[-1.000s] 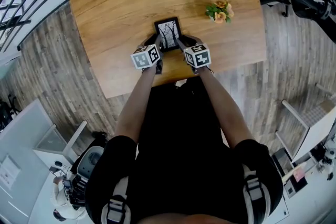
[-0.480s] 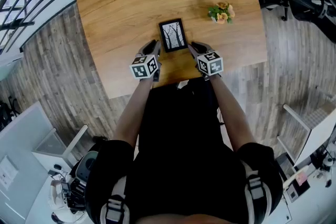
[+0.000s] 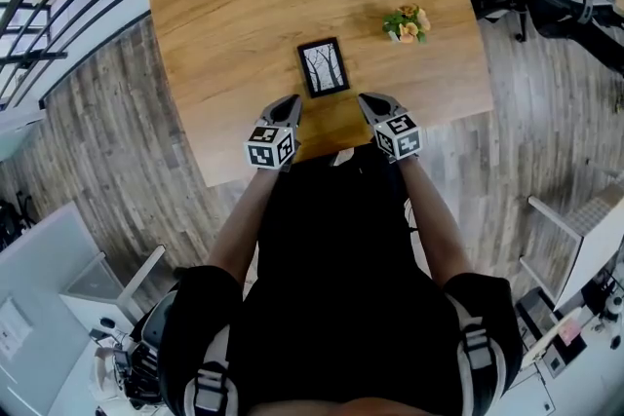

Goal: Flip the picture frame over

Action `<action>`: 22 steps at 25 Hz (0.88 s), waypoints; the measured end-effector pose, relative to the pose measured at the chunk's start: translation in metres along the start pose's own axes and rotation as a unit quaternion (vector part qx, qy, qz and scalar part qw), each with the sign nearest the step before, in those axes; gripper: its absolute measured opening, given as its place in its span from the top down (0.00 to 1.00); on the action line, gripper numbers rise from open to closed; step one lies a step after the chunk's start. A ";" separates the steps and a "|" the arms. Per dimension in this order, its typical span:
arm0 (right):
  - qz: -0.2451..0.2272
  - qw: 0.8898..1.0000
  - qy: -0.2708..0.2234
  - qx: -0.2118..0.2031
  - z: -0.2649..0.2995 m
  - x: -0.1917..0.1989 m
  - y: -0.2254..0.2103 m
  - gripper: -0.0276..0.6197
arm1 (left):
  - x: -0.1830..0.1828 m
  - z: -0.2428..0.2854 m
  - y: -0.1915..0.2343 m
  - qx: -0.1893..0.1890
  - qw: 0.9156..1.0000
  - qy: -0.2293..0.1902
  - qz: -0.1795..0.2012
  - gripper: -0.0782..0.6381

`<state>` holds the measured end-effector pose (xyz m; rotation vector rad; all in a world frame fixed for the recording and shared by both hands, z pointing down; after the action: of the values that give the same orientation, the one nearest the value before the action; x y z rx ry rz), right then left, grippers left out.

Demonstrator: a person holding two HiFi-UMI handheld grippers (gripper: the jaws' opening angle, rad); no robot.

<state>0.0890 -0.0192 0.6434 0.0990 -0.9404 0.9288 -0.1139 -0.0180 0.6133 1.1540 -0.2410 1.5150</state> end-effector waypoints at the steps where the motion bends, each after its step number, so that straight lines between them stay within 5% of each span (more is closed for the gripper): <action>1: -0.008 1.000 -0.002 0.004 -0.002 -0.002 0.002 0.95 | 0.001 -0.003 -0.003 0.003 1.000 -0.001 0.005 0.86; 9: -0.082 0.997 -0.003 0.012 -0.012 -0.012 0.017 0.95 | 0.004 -0.021 -0.018 0.008 0.999 -0.012 0.031 0.86; 22: -0.085 0.996 -0.009 0.017 -0.024 -0.002 0.022 0.95 | 0.008 -0.021 -0.029 0.012 0.998 -0.007 0.058 0.86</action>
<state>0.0880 0.0033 0.6206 0.2130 -0.9193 0.7872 -0.0991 0.0112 0.5965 1.1875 -0.3042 1.6162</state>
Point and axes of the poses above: the fingertips, and each gripper's own axes: z forward along the fingers, y to its left, x out of its underside, the point moved 4 cm from there along -z, backward along the fingers, and after that the axes turned 2 degrees about -y, right-handed, at the moved point
